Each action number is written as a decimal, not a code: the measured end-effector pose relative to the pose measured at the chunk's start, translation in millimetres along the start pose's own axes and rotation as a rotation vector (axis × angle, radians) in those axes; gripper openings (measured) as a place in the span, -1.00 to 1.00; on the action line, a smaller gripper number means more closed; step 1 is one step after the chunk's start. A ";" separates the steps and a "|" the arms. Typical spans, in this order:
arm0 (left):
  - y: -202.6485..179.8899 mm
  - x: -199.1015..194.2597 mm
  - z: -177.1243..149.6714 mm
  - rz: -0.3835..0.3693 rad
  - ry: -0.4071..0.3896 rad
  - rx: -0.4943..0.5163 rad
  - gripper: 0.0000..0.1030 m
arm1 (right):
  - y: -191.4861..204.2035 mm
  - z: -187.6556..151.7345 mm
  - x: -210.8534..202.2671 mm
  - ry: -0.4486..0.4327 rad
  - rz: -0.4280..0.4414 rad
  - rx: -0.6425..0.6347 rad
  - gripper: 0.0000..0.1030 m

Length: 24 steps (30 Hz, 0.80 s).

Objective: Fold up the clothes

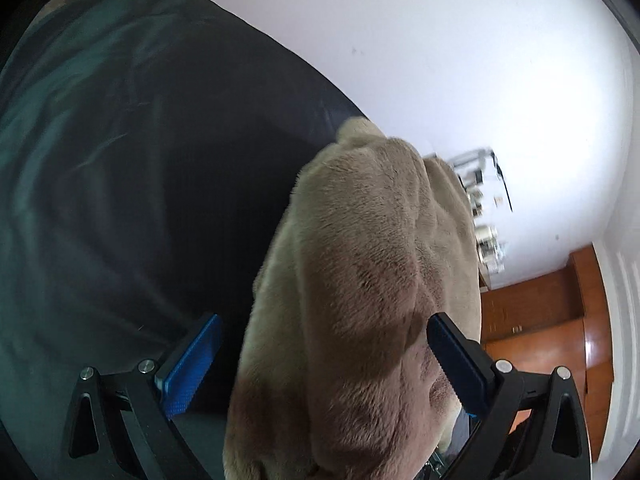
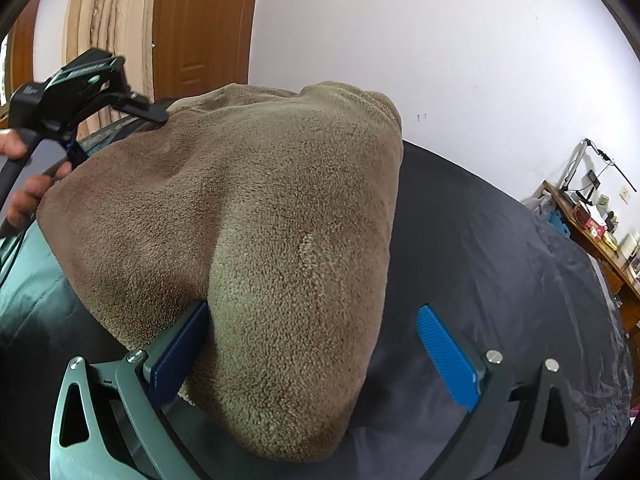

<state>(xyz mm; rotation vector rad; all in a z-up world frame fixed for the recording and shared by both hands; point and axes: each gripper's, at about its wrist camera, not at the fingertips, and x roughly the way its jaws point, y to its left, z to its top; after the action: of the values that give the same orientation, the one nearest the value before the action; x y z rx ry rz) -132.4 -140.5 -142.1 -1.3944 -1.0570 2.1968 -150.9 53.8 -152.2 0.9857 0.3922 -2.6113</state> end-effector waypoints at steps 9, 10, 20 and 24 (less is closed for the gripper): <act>-4.7 27.4 10.9 -0.119 0.136 0.027 1.00 | -2.2 -1.0 0.5 0.005 0.012 0.011 0.99; -7.2 29.7 10.4 -0.120 0.143 0.039 1.00 | -2.5 -1.1 0.8 0.006 0.014 0.013 0.99; -28.5 40.0 1.7 -0.178 0.140 0.162 1.00 | -5.3 -1.7 2.6 0.016 0.037 0.037 0.99; -35.2 42.7 5.3 -0.211 0.160 0.186 1.00 | -9.5 -1.9 5.2 0.027 0.062 0.060 0.99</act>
<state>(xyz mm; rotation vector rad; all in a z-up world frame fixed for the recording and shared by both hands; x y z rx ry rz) -160.7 -92.6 -141.9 -1.2889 -0.8755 1.9434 -157.1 62.1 -155.8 1.0364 0.2866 -2.5698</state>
